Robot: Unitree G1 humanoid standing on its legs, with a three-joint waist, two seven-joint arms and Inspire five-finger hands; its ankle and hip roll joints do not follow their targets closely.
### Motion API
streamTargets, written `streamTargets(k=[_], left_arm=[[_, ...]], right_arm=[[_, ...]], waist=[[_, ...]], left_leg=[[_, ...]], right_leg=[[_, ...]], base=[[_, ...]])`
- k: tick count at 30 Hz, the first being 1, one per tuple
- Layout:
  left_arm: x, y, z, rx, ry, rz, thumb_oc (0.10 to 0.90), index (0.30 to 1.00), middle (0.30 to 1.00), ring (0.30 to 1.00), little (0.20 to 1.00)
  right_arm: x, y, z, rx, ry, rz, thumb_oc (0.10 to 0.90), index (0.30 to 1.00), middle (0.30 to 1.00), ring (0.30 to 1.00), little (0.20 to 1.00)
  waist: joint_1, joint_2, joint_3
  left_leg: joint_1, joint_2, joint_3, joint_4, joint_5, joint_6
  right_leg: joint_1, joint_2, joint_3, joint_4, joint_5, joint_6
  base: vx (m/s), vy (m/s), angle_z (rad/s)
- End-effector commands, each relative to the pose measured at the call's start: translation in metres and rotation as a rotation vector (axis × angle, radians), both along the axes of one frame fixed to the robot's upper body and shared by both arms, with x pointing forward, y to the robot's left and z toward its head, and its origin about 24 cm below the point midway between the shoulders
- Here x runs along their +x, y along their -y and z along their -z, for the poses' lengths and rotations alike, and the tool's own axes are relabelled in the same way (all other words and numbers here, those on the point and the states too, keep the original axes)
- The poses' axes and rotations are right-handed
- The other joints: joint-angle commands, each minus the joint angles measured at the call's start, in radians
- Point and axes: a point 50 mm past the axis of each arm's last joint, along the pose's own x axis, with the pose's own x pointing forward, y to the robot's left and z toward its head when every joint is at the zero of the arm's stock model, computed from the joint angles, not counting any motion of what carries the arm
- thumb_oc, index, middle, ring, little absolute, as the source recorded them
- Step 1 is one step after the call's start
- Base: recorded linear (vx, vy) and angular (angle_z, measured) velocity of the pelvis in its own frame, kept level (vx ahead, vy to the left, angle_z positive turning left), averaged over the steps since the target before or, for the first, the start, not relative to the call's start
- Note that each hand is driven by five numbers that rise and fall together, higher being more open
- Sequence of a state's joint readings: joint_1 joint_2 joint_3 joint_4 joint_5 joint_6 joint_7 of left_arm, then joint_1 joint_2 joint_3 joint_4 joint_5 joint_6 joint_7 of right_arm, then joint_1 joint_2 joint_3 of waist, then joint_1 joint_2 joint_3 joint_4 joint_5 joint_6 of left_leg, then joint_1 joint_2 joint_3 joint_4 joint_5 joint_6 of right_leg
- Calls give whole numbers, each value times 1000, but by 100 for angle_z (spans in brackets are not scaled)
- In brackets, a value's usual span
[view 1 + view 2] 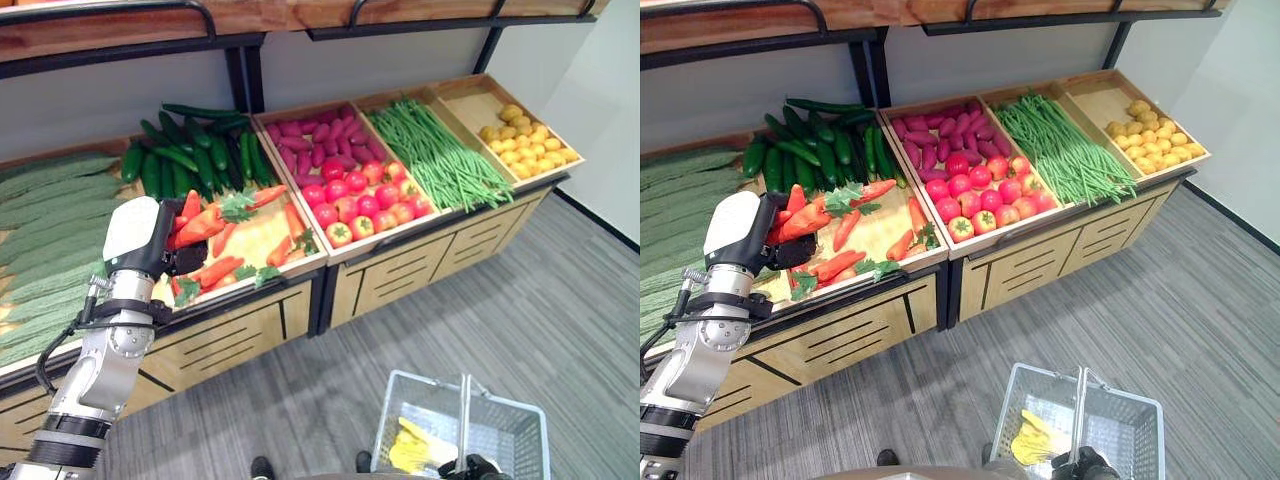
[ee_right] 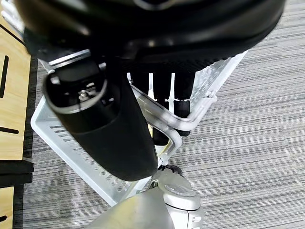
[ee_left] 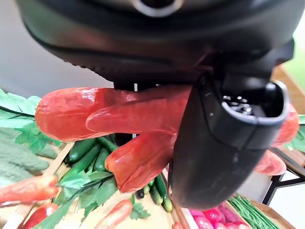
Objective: Get the vegetables into the basket
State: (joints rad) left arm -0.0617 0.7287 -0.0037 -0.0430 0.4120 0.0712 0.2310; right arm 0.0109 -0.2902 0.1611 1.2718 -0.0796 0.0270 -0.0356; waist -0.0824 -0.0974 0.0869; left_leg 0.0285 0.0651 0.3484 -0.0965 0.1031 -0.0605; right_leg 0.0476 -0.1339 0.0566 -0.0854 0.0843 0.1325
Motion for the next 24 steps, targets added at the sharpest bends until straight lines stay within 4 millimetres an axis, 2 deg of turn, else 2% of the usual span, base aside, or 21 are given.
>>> streamTargets(k=[1, 4, 9, 19, 24], left_arm=[[8, 15, -81, 23, 367, 92, 400, 300, 300, 300, 300], [12, 20, -84, 13, 377, 110, 400, 300, 300, 300, 300], [15, 24, -84, 4, 376, 124, 400, 300, 300, 300, 300], [16, 29, -81, -16, 363, 146, 400, 300, 300, 300, 300], [16, 33, -86, -18, 385, 163, 400, 300, 300, 300, 300]], right_arm=[[0, 23, -7, -90, -39, -54, 400, 300, 300, 300, 300], [3, 20, -7, -83, -22, -42, 400, 300, 300, 300, 300], [2, 17, -5, -80, -24, -35, 400, 300, 300, 300, 300], [-4, 17, -4, -78, -32, -19, 400, 300, 300, 300, 300], [5, 18, -7, -83, 15, -8, 400, 300, 300, 300, 300]], waist=[[11, 39, 10], [9, 30, 17], [1, 30, 21], [-26, 44, 22], [-59, 52, 56]], left_leg=[[58, -30, -37, 23, -116, 20], [53, -41, -24, 31, -127, 30], [67, -50, -4, 21, -133, 36], [94, -53, 45, 14, -146, 35], [77, -52, 90, 41, -150, 34]], right_leg=[[-72, -26, -28, 146, -21, 70], [-86, -35, -14, 163, -2, 82], [-96, -38, -3, 172, 18, 92], [-106, -34, 22, 153, 30, 105], [-138, -30, 58, 140, 47, 111]], base=[[1, 96, -10], [9, 98, -16], [16, 64, -12], [4, 31, -15], [-63, 5, -19]])
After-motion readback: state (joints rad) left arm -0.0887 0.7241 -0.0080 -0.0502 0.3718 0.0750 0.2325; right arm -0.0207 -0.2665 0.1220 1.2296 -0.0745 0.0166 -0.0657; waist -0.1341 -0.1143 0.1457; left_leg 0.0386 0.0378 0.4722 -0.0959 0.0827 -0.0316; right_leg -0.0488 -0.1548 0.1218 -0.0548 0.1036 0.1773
